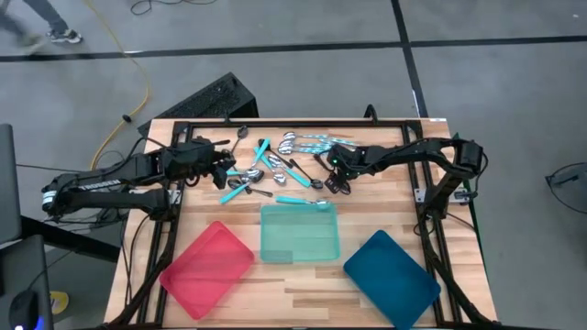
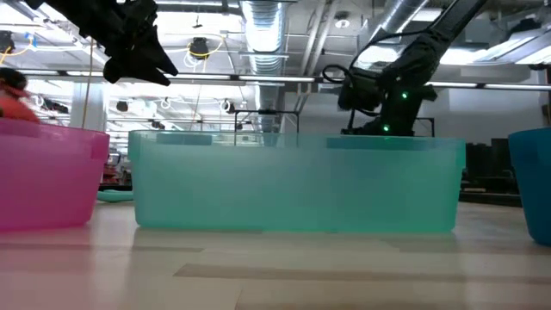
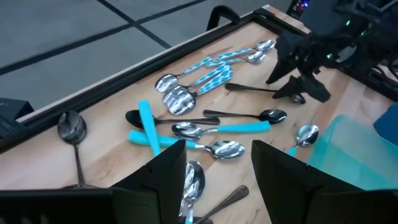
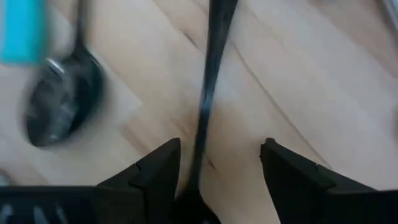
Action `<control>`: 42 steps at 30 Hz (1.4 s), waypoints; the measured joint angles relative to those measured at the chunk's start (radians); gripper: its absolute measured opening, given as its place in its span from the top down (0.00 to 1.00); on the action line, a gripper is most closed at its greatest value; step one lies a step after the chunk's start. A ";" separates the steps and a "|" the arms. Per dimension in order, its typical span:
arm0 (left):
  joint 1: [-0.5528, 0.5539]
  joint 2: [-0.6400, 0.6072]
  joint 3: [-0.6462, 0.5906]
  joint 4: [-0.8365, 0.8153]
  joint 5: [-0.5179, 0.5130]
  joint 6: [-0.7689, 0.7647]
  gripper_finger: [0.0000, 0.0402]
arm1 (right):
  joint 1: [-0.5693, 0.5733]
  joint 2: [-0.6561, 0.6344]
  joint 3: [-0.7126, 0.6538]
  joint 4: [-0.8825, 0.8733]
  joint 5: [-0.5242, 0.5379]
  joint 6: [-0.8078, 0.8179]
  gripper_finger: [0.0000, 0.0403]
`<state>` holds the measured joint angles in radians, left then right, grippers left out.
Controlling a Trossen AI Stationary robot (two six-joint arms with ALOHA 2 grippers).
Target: Sort silverware by color (type)
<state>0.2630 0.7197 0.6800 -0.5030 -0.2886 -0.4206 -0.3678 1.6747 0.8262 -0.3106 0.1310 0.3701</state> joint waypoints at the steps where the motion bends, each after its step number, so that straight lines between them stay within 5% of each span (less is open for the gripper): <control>1: 0.000 0.000 0.000 0.000 -0.003 -0.005 0.58 | -0.002 0.007 -0.003 0.002 0.002 0.006 0.43; 14: 0.000 0.000 0.000 0.000 -0.055 -0.035 0.58 | 0.021 0.038 -0.012 -0.013 -0.043 0.102 0.92; 32: 0.000 0.000 0.001 0.000 -0.068 -0.043 0.58 | -0.002 -0.193 -0.018 -0.038 -0.066 0.258 0.92; 42: 0.000 0.000 0.001 0.001 -0.051 -0.060 0.58 | 0.019 -0.474 0.013 -0.066 -0.088 0.329 0.92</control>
<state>0.2634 0.7199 0.6807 -0.5018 -0.3398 -0.4806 -0.3493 1.2007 0.8396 -0.3770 0.0429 0.6986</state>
